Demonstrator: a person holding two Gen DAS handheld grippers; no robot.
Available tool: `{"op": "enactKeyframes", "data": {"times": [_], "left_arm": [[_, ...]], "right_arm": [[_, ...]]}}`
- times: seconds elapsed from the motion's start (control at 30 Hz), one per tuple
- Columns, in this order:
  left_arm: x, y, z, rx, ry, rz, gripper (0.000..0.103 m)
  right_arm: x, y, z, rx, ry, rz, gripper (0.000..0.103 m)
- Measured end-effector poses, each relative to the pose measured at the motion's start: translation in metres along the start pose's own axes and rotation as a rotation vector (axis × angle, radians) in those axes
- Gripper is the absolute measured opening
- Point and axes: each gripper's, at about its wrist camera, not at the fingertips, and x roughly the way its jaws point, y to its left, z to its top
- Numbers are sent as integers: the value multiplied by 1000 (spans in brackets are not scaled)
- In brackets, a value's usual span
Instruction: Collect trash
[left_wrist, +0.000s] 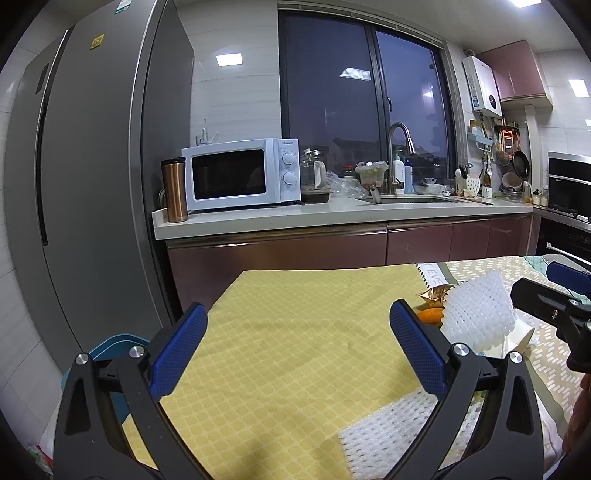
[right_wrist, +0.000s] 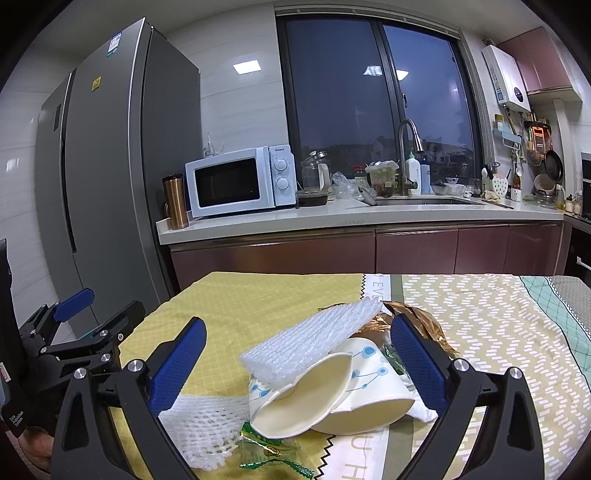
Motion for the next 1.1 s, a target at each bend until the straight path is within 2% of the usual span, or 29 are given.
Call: {"op": "enactKeyframes", "data": {"times": [0.27, 0.43, 0.5, 0.63, 0.77, 0.8, 0.87, 0.97, 1.07, 1.1], "left_arm": [[5, -1, -5, 17, 27, -38, 97], [11, 0, -13, 39, 92, -154, 97], [14, 2, -15, 48, 117, -221, 97], [10, 1, -24, 91, 145, -378, 97], [8, -8, -36, 159, 178, -499, 94], [8, -10, -40, 177, 187, -514, 89], [11, -17, -49, 220, 217, -543, 83], [12, -25, -61, 253, 247, -578, 72], [13, -33, -69, 279, 264, -605, 68], [14, -35, -72, 288, 267, -608, 63]], "right_arm": [[10, -4, 3, 17, 46, 9, 96], [29, -10, 3, 55, 136, 26, 96], [36, -13, 2, 74, 169, 38, 93], [49, -21, 1, 135, 233, 86, 77], [55, -30, 2, 200, 266, 136, 54], [56, -31, 2, 212, 270, 147, 51], [57, -34, 2, 235, 276, 168, 38], [54, -35, 4, 239, 268, 189, 26], [52, -34, 8, 234, 258, 210, 18], [52, -34, 10, 233, 254, 215, 17]]}}
